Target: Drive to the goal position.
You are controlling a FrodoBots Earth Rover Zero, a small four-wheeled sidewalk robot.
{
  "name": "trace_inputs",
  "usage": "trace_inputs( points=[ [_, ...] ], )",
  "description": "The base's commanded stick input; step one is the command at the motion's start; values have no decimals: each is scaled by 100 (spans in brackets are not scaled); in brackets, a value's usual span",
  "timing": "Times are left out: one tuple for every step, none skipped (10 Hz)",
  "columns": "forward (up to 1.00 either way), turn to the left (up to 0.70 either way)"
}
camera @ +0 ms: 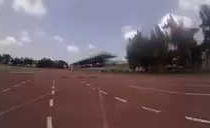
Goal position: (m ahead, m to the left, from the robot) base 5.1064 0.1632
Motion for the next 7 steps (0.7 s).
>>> trace_inputs(
  points=[
    [70, 35],
    [70, 35],
    [70, 35],
    [70, 35],
    [70, 23],
    [70, 0],
    [70, 0]
  ],
)
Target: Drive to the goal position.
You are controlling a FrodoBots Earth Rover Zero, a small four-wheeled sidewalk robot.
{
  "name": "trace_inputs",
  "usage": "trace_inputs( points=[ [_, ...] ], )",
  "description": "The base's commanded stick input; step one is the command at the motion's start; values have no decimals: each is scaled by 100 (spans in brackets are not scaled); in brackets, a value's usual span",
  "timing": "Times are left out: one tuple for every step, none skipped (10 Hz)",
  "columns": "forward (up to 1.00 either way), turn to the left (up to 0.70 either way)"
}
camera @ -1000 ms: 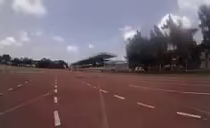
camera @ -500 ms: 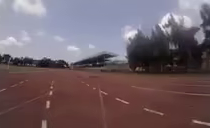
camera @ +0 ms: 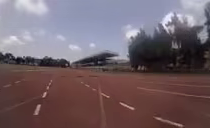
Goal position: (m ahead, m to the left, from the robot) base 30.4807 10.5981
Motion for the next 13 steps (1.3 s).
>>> trace_inputs(
  points=[
    [70, 0],
    [70, 0],
    [70, 0],
    [70, 0],
    [70, 0],
    [70, 0],
    [70, 0],
    [70, 0],
    [70, 0],
    [70, 0],
    [70, 0],
    [70, 0],
    [70, 0]
  ],
)
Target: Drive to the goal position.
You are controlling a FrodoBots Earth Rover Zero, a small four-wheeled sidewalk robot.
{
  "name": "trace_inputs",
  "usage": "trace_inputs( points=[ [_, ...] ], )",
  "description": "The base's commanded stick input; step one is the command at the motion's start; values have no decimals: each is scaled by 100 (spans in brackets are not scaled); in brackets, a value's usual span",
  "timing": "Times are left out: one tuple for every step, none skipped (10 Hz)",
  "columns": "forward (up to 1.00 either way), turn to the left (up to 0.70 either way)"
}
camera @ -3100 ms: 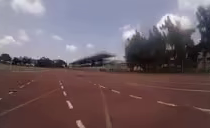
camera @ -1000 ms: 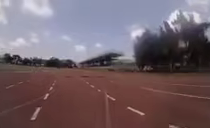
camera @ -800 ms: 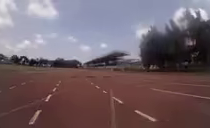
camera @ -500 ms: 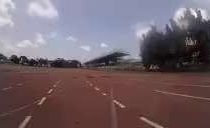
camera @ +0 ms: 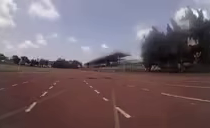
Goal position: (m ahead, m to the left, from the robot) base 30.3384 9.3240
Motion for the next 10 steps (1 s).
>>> trace_inputs(
  points=[
    [70, 0],
    [70, 0],
    [70, 0],
    [70, 0],
    [70, 0],
    [70, 0],
    [70, 0],
    [70, 0],
    [70, 0],
    [70, 0]
  ],
)
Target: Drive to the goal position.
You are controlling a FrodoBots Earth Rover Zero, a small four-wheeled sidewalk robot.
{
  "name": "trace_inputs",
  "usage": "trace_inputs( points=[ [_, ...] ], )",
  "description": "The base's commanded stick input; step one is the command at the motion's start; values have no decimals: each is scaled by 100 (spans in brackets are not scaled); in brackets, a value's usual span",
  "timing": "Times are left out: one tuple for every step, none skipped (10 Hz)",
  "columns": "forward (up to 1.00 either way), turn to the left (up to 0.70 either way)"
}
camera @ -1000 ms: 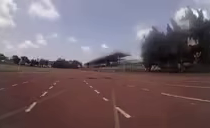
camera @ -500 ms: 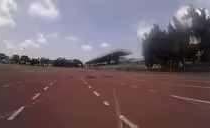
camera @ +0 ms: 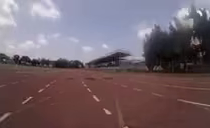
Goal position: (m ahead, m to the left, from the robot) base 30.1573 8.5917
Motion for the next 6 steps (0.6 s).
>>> trace_inputs(
  points=[
    [70, 0],
    [70, 0],
    [70, 0],
    [70, 0],
    [70, 0],
    [70, 0]
  ],
)
